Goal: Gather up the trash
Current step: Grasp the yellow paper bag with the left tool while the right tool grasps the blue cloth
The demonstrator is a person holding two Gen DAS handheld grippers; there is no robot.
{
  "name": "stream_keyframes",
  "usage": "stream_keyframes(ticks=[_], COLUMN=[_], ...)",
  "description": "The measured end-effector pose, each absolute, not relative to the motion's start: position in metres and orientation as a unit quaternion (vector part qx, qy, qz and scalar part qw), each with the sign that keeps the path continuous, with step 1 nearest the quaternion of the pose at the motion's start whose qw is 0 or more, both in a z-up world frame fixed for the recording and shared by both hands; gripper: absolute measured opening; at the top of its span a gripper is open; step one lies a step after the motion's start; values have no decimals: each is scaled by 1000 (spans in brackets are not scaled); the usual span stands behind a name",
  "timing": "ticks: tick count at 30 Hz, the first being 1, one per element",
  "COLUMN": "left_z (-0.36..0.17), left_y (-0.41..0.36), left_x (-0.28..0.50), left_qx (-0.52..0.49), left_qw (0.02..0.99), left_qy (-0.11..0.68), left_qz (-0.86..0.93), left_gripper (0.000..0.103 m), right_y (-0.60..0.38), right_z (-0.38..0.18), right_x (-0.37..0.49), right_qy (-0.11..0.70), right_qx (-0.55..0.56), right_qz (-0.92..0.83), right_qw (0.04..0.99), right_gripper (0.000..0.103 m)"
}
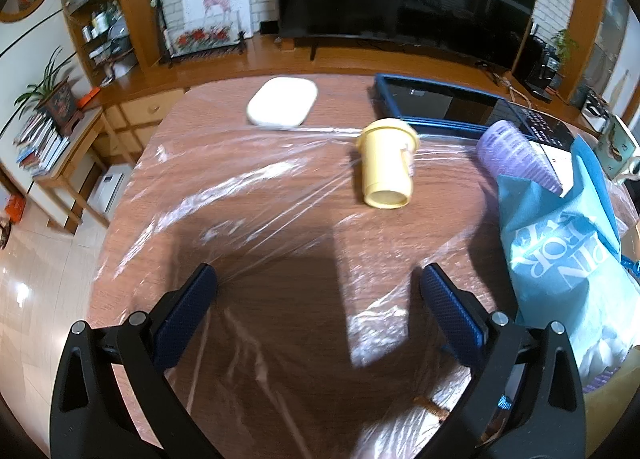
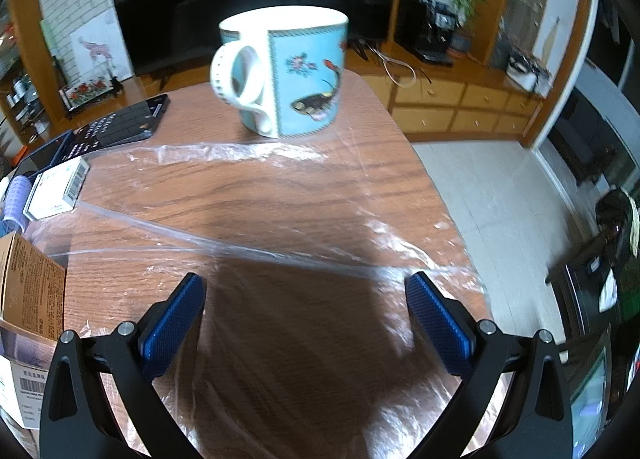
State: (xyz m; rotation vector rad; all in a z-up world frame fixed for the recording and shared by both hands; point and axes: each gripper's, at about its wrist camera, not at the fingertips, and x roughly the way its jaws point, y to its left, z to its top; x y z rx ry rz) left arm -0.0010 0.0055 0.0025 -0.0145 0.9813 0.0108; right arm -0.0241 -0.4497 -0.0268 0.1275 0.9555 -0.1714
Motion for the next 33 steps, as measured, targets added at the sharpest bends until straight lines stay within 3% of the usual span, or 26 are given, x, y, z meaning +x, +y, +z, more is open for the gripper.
stream_keyframes(ticks=[10, 18, 33], left_z=[73, 111, 63], left_y=[21, -32, -107], left_x=[-53, -116, -132], left_qx=[-60, -30, 66], left_qw=[914, 913, 901], left_qy=[398, 362, 388], left_qz=[-60, -184, -183], left_gripper=[101, 101, 102], right_y=[-425, -344, -186], right_z=[62, 107, 29], right_x=[-46, -27, 37], right_qy=[398, 395, 556], right_qx=[84, 90, 68], right_qz=[3, 129, 220], right_qw=[914, 905, 798], right_gripper=[99, 99, 99])
